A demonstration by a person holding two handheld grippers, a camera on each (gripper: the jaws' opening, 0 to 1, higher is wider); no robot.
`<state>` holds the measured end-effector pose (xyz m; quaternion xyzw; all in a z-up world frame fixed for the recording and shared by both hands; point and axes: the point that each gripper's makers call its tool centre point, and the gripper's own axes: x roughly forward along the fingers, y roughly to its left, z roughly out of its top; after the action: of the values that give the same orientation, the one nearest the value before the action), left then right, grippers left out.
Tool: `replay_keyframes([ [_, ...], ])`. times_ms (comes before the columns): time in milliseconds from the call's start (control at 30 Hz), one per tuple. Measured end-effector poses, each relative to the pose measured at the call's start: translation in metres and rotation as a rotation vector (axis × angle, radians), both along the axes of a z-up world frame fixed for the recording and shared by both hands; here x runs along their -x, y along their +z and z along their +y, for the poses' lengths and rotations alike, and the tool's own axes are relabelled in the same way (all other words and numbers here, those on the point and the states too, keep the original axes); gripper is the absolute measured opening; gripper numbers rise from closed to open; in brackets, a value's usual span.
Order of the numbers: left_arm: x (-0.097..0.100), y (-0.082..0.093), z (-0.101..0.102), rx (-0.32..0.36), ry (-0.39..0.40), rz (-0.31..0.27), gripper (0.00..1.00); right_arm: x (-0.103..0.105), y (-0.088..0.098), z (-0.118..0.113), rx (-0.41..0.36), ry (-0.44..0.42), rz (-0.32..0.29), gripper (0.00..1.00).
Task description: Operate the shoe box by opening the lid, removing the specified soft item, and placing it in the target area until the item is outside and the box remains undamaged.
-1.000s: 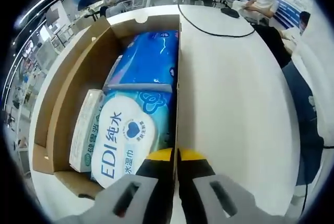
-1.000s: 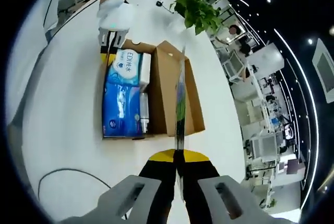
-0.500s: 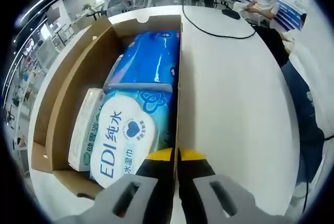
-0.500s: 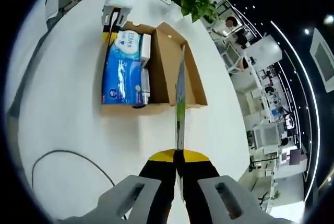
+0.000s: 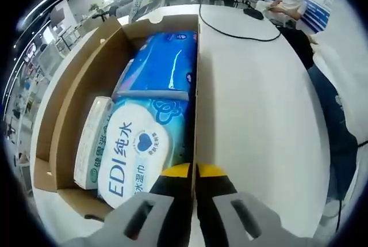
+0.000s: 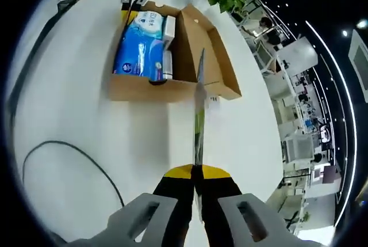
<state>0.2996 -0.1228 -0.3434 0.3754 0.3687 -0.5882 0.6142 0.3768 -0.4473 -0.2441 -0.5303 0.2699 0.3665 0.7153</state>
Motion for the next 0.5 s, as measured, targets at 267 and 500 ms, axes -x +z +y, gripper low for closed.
replay_keyframes([
  [267,0.000,0.000,0.000,-0.010,0.003,0.007,0.01,-0.006,-0.023,-0.003,0.013,0.024,0.025,0.00],
  [500,0.001,0.000,0.001,-0.011,0.014,0.013,0.01,-0.007,-0.053,-0.012,0.034,0.036,0.076,0.00],
])
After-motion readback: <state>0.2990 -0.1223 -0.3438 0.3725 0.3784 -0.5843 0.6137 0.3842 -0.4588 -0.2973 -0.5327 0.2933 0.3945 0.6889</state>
